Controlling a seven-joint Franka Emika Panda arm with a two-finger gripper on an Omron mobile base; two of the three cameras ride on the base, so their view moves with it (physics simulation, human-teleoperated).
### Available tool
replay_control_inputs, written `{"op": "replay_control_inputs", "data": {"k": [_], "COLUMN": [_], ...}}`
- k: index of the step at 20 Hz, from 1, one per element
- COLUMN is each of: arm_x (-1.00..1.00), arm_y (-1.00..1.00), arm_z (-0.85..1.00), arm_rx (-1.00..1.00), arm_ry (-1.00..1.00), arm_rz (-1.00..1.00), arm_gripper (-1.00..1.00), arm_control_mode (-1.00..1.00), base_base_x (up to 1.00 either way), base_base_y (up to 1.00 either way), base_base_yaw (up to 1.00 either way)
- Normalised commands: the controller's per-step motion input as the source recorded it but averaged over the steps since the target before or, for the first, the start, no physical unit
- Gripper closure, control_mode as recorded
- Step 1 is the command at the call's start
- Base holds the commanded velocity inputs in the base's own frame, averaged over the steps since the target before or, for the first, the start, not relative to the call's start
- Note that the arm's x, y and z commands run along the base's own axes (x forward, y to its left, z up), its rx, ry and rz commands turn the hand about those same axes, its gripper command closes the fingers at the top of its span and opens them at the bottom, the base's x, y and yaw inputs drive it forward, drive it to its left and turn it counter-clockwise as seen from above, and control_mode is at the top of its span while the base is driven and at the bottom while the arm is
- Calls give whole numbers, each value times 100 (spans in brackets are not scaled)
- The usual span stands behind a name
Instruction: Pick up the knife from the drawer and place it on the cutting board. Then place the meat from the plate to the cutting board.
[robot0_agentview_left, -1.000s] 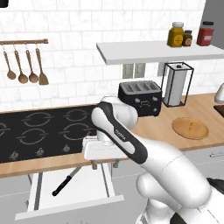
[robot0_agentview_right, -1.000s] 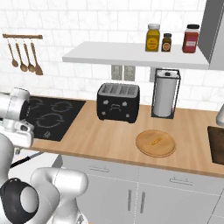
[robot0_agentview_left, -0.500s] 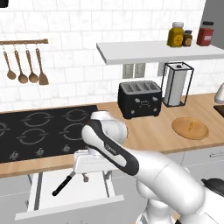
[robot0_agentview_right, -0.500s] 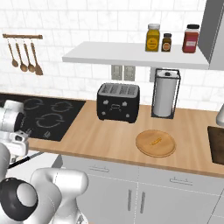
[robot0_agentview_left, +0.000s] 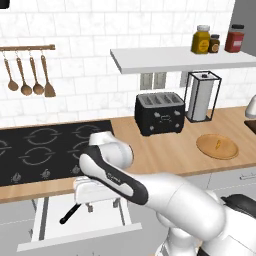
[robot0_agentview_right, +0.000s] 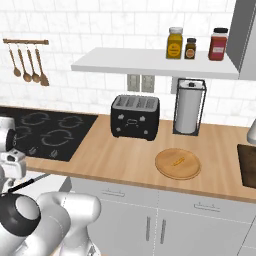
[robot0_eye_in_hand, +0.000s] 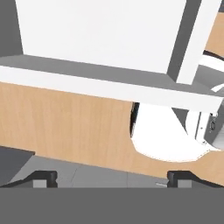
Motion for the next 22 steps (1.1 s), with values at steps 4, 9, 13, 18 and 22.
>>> {"op": "replay_control_inputs", "data": {"k": [4, 9, 13, 18, 22], "arm_x": [11, 2, 3, 12, 34], "arm_y": [3, 0, 4, 10, 17], "arm_z": [-51, -59, -54, -40, -17], "arm_rx": [-1, 0, 0, 0, 0], "arm_ry": [0, -4, -6, -8, -14], "arm_rz": [-6, -2, 0, 0, 0], "arm_gripper": [-100, -100, -100, -100, -100], "arm_control_mode": [-100, -100, -100, -100, -100], "base_base_x": [0, 0, 0, 0, 0], "base_base_y": [0, 0, 0, 0, 0], "base_base_yaw": [0, 0, 0, 0, 0]}}
